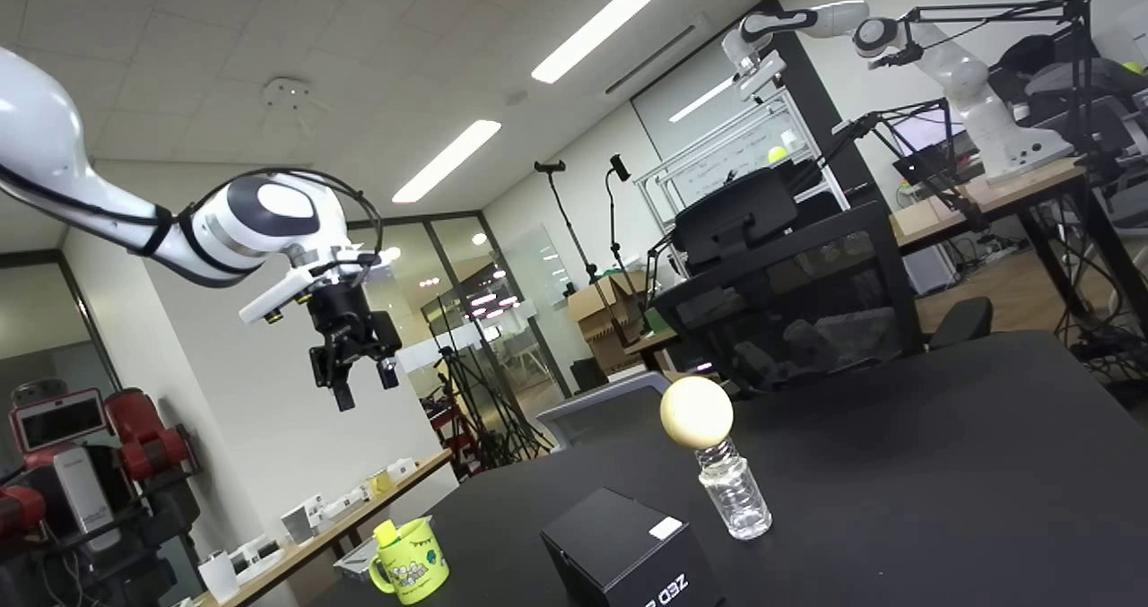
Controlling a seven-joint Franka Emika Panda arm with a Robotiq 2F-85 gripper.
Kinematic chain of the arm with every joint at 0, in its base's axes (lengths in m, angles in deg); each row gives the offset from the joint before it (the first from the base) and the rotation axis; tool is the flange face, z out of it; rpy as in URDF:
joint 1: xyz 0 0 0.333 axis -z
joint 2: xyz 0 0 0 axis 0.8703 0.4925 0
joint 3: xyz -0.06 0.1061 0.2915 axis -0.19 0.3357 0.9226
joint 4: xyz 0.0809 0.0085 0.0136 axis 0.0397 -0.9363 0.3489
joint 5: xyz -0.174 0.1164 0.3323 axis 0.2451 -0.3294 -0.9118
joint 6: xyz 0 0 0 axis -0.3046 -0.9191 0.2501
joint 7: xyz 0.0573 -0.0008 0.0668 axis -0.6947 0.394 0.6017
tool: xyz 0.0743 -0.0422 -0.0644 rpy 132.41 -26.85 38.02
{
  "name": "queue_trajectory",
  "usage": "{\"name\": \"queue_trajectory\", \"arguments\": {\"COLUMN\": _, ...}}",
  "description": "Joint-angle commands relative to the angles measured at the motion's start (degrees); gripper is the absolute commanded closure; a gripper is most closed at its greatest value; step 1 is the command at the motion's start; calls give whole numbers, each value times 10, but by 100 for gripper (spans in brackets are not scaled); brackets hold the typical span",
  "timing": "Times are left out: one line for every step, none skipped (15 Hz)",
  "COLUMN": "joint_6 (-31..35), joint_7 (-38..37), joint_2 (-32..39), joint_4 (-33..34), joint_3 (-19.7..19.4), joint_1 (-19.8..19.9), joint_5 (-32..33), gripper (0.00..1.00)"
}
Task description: Remove the glue stick from the yellow cup and put it on the black box
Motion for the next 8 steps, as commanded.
{"name": "queue_trajectory", "arguments": {"joint_6": 3, "joint_7": 2, "joint_2": 37, "joint_4": 41, "joint_3": 22, "joint_1": -30, "joint_5": 29, "gripper": 0}}
{"name": "queue_trajectory", "arguments": {"joint_6": 9, "joint_7": 0, "joint_2": 45, "joint_4": 47, "joint_3": 29, "joint_1": -39, "joint_5": 36, "gripper": 0}}
{"name": "queue_trajectory", "arguments": {"joint_6": 11, "joint_7": 2, "joint_2": 53, "joint_4": 52, "joint_3": 36, "joint_1": -48, "joint_5": 38, "gripper": 0}}
{"name": "queue_trajectory", "arguments": {"joint_6": 15, "joint_7": 2, "joint_2": 61, "joint_4": 58, "joint_3": 43, "joint_1": -57, "joint_5": 44, "gripper": 0}}
{"name": "queue_trajectory", "arguments": {"joint_6": 15, "joint_7": 5, "joint_2": 69, "joint_4": 64, "joint_3": 48, "joint_1": -65, "joint_5": 47, "gripper": 0}}
{"name": "queue_trajectory", "arguments": {"joint_6": 5, "joint_7": 13, "joint_2": 79, "joint_4": 74, "joint_3": 55, "joint_1": -73, "joint_5": 44, "gripper": 0}}
{"name": "queue_trajectory", "arguments": {"joint_6": 0, "joint_7": 17, "joint_2": 85, "joint_4": 80, "joint_3": 60, "joint_1": -79, "joint_5": 43, "gripper": 0}}
{"name": "queue_trajectory", "arguments": {"joint_6": -1, "joint_7": 21, "joint_2": 90, "joint_4": 85, "joint_3": 64, "joint_1": -85, "joint_5": 43, "gripper": 0}}
